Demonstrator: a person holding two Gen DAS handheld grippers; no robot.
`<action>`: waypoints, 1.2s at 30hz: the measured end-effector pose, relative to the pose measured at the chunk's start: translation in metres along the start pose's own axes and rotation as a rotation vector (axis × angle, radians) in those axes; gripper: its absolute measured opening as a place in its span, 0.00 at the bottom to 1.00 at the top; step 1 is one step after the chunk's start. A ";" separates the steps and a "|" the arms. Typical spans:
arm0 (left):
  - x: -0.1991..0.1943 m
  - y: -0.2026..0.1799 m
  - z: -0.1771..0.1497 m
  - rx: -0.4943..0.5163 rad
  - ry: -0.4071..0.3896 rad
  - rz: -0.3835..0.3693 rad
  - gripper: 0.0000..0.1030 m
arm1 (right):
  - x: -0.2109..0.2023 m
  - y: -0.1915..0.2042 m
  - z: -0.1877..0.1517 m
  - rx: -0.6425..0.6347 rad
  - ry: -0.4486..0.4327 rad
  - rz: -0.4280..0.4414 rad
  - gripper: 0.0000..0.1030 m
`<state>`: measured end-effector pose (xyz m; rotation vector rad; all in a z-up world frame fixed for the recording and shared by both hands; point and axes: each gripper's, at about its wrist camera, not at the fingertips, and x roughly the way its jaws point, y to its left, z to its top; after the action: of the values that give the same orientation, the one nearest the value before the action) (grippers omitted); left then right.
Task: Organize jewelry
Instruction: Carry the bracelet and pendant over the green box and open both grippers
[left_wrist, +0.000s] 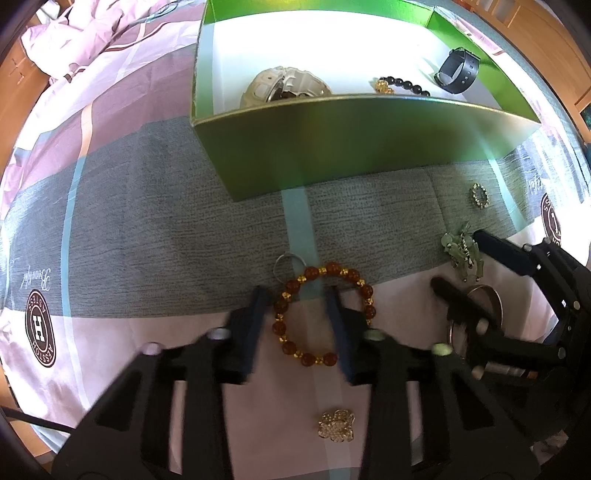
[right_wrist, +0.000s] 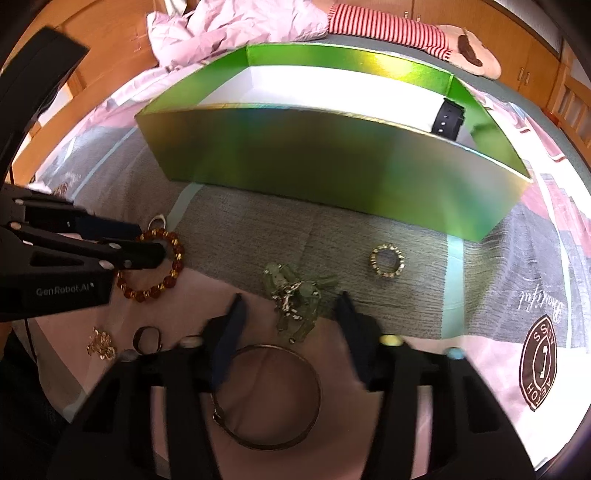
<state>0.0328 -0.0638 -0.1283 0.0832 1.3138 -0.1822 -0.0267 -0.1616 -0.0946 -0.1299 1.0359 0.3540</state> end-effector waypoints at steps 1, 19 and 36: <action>-0.002 0.002 0.001 -0.002 -0.002 -0.005 0.13 | -0.001 -0.002 0.000 0.012 -0.004 0.005 0.23; -0.045 0.040 0.003 -0.052 -0.083 -0.103 0.08 | -0.028 -0.013 0.007 0.054 -0.048 0.029 0.19; -0.091 0.057 -0.006 -0.106 -0.174 -0.199 0.08 | -0.039 -0.015 0.008 0.066 -0.063 0.036 0.19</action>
<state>0.0148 0.0008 -0.0440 -0.1506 1.1552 -0.2824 -0.0325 -0.1826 -0.0576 -0.0406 0.9875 0.3543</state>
